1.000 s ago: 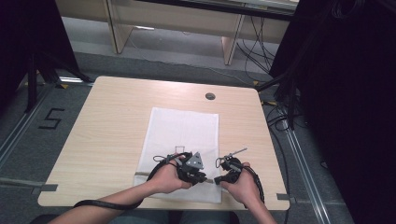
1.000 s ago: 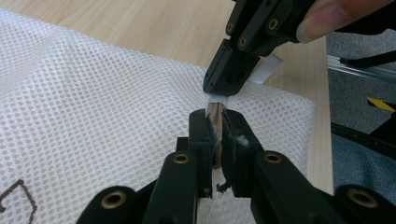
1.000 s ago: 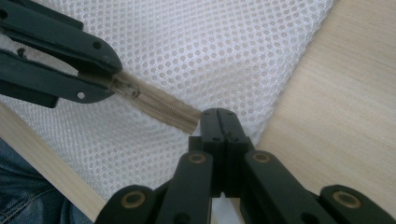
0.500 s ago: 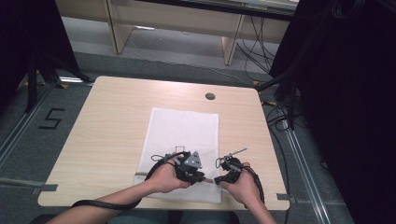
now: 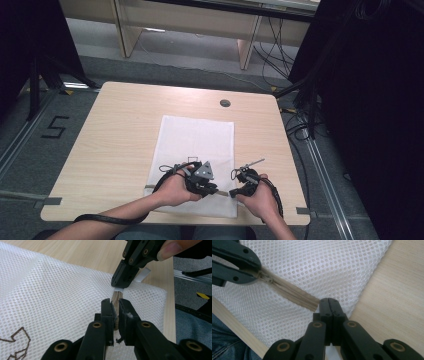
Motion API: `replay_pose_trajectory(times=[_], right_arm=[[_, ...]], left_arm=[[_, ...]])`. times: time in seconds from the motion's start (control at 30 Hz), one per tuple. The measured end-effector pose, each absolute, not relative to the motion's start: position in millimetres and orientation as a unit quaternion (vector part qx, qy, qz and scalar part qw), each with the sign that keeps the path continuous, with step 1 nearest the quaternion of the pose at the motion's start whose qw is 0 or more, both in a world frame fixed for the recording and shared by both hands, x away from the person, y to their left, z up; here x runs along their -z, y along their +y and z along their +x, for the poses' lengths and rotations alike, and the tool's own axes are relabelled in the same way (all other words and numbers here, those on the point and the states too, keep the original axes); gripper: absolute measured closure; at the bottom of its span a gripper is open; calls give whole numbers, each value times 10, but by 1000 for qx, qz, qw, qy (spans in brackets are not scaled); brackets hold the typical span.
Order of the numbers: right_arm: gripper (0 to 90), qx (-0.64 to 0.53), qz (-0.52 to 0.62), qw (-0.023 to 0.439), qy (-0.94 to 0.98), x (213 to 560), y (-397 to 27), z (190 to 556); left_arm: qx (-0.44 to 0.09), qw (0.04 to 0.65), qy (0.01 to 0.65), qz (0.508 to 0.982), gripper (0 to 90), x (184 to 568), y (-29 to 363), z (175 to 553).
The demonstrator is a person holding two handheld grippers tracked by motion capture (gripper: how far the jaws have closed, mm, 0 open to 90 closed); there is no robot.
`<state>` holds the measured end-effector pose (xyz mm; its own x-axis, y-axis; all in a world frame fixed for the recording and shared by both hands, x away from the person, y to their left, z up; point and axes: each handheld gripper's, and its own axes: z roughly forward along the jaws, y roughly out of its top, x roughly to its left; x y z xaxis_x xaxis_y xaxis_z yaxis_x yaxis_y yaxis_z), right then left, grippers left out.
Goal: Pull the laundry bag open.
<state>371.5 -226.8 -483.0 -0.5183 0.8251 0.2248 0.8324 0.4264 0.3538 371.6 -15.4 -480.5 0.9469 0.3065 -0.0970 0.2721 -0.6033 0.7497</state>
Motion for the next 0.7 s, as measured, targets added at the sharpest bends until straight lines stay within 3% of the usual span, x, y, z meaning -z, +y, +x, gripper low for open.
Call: replay_pose_trajectory(times=[0.7], right_arm=[[900,211,-497,17,-842,4822,-2267,3711]], left_arm=[[-24,416,160,895,824,4777,-70,3721]])
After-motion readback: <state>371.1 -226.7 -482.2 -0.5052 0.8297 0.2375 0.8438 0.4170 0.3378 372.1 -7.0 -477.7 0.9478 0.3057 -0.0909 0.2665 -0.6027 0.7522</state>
